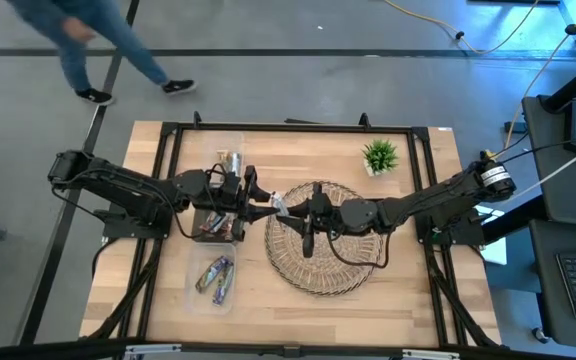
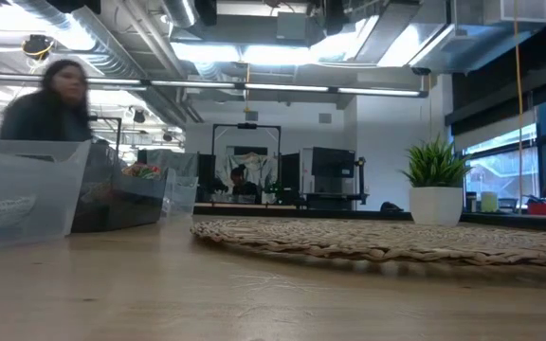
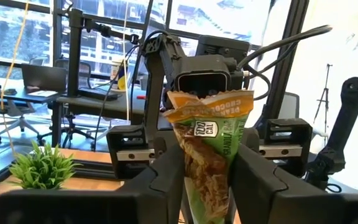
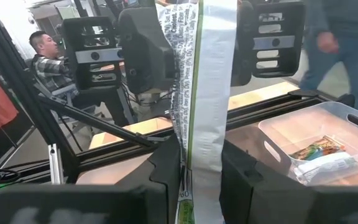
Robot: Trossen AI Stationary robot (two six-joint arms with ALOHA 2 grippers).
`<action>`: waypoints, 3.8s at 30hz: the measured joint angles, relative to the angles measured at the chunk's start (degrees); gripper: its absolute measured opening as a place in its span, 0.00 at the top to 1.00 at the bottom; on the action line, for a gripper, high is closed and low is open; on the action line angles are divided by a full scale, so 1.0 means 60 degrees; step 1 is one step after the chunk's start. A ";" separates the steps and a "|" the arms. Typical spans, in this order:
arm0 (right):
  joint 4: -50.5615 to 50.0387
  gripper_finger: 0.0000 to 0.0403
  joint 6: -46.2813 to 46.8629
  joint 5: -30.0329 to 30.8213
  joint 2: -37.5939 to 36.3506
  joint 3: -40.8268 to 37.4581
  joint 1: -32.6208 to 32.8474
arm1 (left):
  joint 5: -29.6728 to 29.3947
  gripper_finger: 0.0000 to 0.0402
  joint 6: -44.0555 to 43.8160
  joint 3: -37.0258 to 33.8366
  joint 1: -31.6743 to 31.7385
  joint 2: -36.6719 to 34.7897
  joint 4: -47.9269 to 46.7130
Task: Pick and place Granola Bars by type
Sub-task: Put the yellow granola bar into the top transparent bin, then return to Home Position
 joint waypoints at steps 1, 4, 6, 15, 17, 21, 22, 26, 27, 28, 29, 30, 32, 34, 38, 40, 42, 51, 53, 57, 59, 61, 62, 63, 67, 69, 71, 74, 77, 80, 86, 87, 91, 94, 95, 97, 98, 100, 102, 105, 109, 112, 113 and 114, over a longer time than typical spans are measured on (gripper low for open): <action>-0.0011 0.78 -0.0007 0.0002 0.0000 0.0000 -0.0003 | -0.0003 0.75 0.0000 0.0000 0.0004 0.0000 0.0000; -0.0036 0.78 -0.0100 0.0002 0.0001 0.0000 -0.0003 | -0.0004 0.75 0.0040 0.0000 0.0002 0.0004 -0.0009; -0.0034 0.76 -0.0397 -0.0046 -0.0002 0.0000 -0.0003 | -0.0003 0.75 0.0047 0.0000 0.0001 0.0004 -0.0007; -0.1316 0.52 -0.0712 -0.0499 -0.0336 0.0000 -0.0003 | -0.0124 0.76 -0.0072 0.0000 0.0128 -0.0130 -0.0225; -0.2130 0.47 -0.0478 -0.0490 -0.0687 0.0000 -0.0004 | -0.0416 0.76 -0.0339 0.0000 0.0291 -0.0419 -0.0798; -0.4037 0.40 0.0449 -0.0482 -0.1449 0.0007 -0.0029 | -0.1684 0.76 -0.0929 0.0000 0.0732 -0.1266 -0.3020; -0.4580 0.39 0.0747 -0.0465 -0.1638 0.0005 -0.0052 | -0.2232 0.76 -0.1041 0.0000 0.0842 -0.1521 -0.3762; -0.6086 0.37 0.1879 -0.0275 -0.2078 0.0007 -0.0136 | -0.4882 0.76 -0.1709 0.0000 0.1377 -0.2358 -0.6420; -0.6328 0.37 0.2063 -0.0223 -0.2109 0.0004 -0.0138 | -0.5505 0.76 -0.1996 0.0000 0.1566 -0.2488 -0.6973; -0.6470 0.37 0.2243 -0.0165 -0.2118 0.0004 -0.0154 | -0.5945 0.76 -0.2302 0.0000 0.1789 -0.2614 -0.7555; -0.6508 0.37 0.2275 -0.0104 -0.2118 0.0004 -0.0167 | -0.6187 0.76 -0.2614 0.0000 0.2034 -0.2707 -0.8065; -0.6563 0.37 0.2283 -0.0068 -0.2117 0.0004 -0.0183 | -0.6229 0.76 -0.2921 0.0000 0.2307 -0.2735 -0.8432; -0.6578 0.37 0.2277 -0.0060 -0.2053 0.0004 -0.0222 | -0.5888 0.76 -0.3650 0.0000 0.2940 -0.2692 -0.9211; -0.6606 0.37 0.2277 -0.0064 -0.1973 0.0004 -0.0261 | -0.5494 0.76 -0.4203 0.0000 0.3552 -0.2456 -0.9703; -0.6608 0.37 0.2310 -0.0056 -0.1845 0.0004 -0.0329 | -0.4988 0.76 -0.4626 0.0000 0.4593 -0.1792 -1.0372; -0.6624 0.37 0.2312 -0.0059 -0.1804 0.0004 -0.0327 | -0.4593 0.76 -0.4828 0.0000 0.5028 -0.1462 -1.0544; -0.6596 0.37 0.2365 -0.0060 -0.1758 0.0004 -0.0324 | -0.4070 0.76 -0.4930 0.0000 0.5408 -0.1095 -1.0497; -0.6685 0.37 0.2514 -0.0064 -0.1710 0.0000 -0.0324 | -0.2736 0.76 -0.4947 0.0000 0.6529 0.0238 -1.0513; -0.6695 0.37 0.2514 -0.0064 -0.1710 0.0000 -0.0324 | -0.2368 0.76 -0.4947 0.0000 0.6621 0.0373 -1.0502; -0.6711 0.37 0.2523 -0.0067 -0.1710 0.0000 -0.0324 | -0.1869 0.76 -0.4947 0.0000 0.6688 0.0463 -1.0501; -0.6709 0.37 0.2524 -0.0067 -0.1710 0.0000 -0.0324 | -0.1800 0.76 -0.4947 0.0000 0.6684 0.0463 -1.0502; -0.6709 0.37 0.2521 -0.0067 -0.1710 0.0000 -0.0324 | -0.1796 0.76 -0.4969 0.0000 0.6681 0.0456 -1.0502; -0.6709 0.37 0.2521 -0.0067 -0.1710 0.0000 -0.0324 | -0.1787 0.75 -0.5028 0.0000 0.6684 0.0455 -1.0502; -0.6709 0.37 0.2521 -0.0071 -0.1710 0.0000 -0.0324 | -0.1780 0.74 -0.5043 0.0000 0.6682 0.0455 -1.0502; -0.6776 0.37 0.2442 -0.0323 -0.1710 0.0000 -0.0324 | -0.1780 0.67 -0.4992 0.0000 0.6681 0.0455 -1.0502; -0.6789 0.37 0.2118 -0.0318 -0.1710 0.0000 -0.0324 | -0.1781 0.62 -0.4809 0.0000 0.6681 0.0455 -1.0499; -0.6782 0.37 0.1731 -0.0322 -0.1710 0.0000 -0.0324 | -0.1772 0.57 -0.4798 0.0000 0.6681 0.0447 -1.0499; -0.6826 0.37 0.2017 -0.0353 -0.1711 0.0000 -0.0313 | -0.1419 0.52 -0.4360 0.0000 0.6661 0.0121 -1.0388; -0.7564 0.37 0.1819 -0.1274 -0.1806 -0.0002 -0.0513 | -0.0576 0.49 -0.3309 0.0000 0.6375 -0.0575 -1.0102; -0.7782 0.37 0.1888 -0.2215 -0.2219 -0.0384 -0.0881 | -0.0349 0.49 -0.2593 -0.0001 0.5687 -0.1518 -1.0073; -0.4565 0.37 0.1454 -0.2376 -0.3739 -0.2552 -0.0899 | -0.1833 0.50 -0.2326 -0.0244 0.3656 -0.3771 -0.9936; -0.4112 0.37 0.1454 -0.2508 -0.4059 -0.2929 -0.0913 | -0.2105 0.50 -0.2263 -0.0389 0.3287 -0.4173 -0.9905; -0.2728 0.37 0.1219 -0.2603 -0.5335 -0.4442 -0.0912 | -0.2702 0.49 -0.2590 -0.1216 0.2013 -0.5569 -0.9553; -0.1626 0.37 0.0995 -0.2925 -0.6201 -0.5395 -0.0914 | -0.3245 0.49 -0.2688 -0.1857 0.1322 -0.6391 -0.9385; -0.1326 0.37 0.0957 -0.3020 -0.6454 -0.5689 -0.0914 | -0.3347 0.49 -0.2647 -0.2077 0.1131 -0.6652 -0.9417; -0.0844 0.37 0.0878 -0.3062 -0.6938 -0.6182 -0.0914 | -0.3355 0.49 -0.2410 -0.2468 0.0814 -0.7091 -0.9345; -0.0729 0.37 0.0854 -0.3071 -0.7167 -0.6392 -0.0914 | -0.3243 0.50 -0.2222 -0.2644 0.0672 -0.7308 -0.9225; -0.0662 0.37 0.0748 -0.3168 -0.7569 -0.6760 -0.0914 | -0.3101 0.50 -0.1870 -0.2960 0.0440 -0.7742 -0.9062; -0.0673 0.37 0.0704 -0.3240 -0.7871 -0.7078 -0.0941 | -0.3128 0.50 -0.1764 -0.3223 0.0293 -0.8156 -0.9060; -0.0637 0.37 0.0671 -0.3306 -0.8309 -0.7465 -0.0969 | -0.3335 0.50 -0.1600 -0.3601 0.0204 -0.8878 -0.9078; -0.0439 0.37 0.0452 -0.3334 -0.8809 -0.7961 -0.0969 | -0.3069 0.50 -0.1561 -0.4039 0.0204 -0.9921 -0.8885; 0.0294 0.37 0.0205 -0.3490 -0.9134 -0.8437 -0.0970 | -0.2581 0.50 -0.1507 -0.4604 0.0204 -1.0624 -0.8074; 0.0543 0.37 0.0172 -0.3547 -0.9201 -0.8603 -0.0983 | -0.2425 0.50 -0.1469 -0.4823 0.0204 -1.0784 -0.7678; 0.0808 0.37 0.0176 -0.3597 -0.9257 -0.8783 -0.0999 | -0.2264 0.50 -0.1440 -0.5076 0.0204 -1.0958 -0.7407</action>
